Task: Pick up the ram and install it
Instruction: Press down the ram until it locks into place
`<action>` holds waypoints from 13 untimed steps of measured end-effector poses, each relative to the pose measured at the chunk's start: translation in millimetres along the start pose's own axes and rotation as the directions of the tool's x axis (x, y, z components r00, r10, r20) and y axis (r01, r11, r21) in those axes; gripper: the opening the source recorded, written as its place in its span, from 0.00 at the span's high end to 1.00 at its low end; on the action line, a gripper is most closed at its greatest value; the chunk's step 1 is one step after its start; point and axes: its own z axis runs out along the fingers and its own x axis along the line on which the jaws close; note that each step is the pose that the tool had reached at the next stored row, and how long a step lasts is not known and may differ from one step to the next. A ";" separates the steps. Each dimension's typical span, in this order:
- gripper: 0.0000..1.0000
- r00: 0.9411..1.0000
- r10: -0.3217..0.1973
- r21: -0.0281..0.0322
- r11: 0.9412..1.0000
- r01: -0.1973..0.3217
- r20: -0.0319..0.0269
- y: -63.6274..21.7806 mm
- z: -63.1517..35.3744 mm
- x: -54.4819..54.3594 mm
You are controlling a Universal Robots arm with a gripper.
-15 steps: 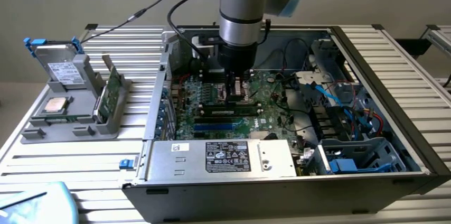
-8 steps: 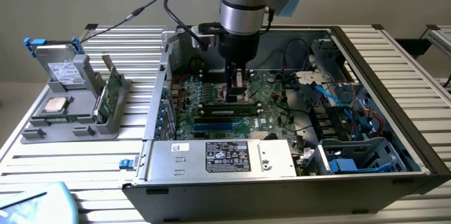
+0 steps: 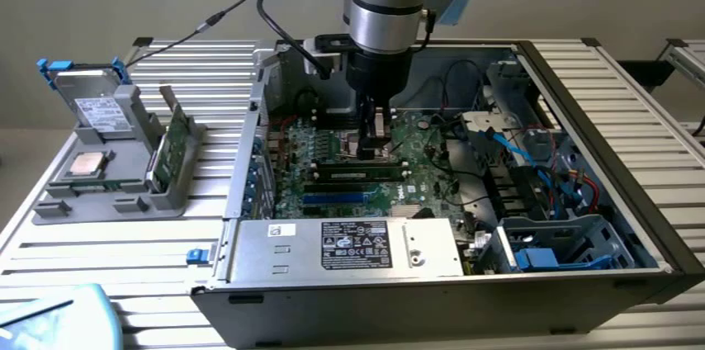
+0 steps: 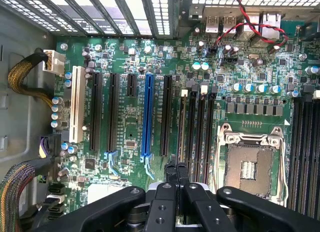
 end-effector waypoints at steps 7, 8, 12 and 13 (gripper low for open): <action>0.89 1.000 0.000 0.000 1.000 0.000 0.000 0.0 0.0 0.0; 0.89 1.000 0.000 0.000 1.000 0.000 0.000 0.0 0.0 0.0; 0.89 1.000 0.000 0.000 1.000 0.000 0.000 0.0 0.0 0.0; 0.89 1.000 0.000 0.000 1.000 0.000 0.000 0.0 0.0 0.0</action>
